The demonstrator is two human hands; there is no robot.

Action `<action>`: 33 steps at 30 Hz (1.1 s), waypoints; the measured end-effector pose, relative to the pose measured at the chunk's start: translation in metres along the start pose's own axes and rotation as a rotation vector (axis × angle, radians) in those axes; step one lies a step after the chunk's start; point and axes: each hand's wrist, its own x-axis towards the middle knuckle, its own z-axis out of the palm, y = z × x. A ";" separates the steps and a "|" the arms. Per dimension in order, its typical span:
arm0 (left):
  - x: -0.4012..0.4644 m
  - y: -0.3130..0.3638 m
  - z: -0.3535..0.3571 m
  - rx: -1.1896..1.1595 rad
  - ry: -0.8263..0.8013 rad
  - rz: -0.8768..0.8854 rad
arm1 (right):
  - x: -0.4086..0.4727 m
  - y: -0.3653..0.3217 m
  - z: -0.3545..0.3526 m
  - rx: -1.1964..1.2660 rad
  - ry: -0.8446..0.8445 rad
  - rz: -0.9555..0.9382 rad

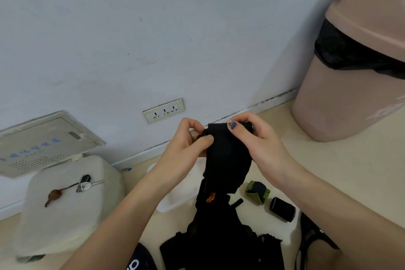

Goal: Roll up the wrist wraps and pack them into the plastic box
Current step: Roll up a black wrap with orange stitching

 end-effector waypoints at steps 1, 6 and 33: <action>0.000 0.000 0.000 -0.008 0.004 -0.006 | 0.000 0.000 0.000 0.002 0.015 -0.002; -0.001 0.003 -0.003 -0.012 -0.018 -0.002 | 0.002 -0.002 -0.002 0.057 0.071 0.039; -0.005 0.013 0.006 0.034 0.031 0.111 | -0.007 -0.010 0.004 0.182 0.061 0.271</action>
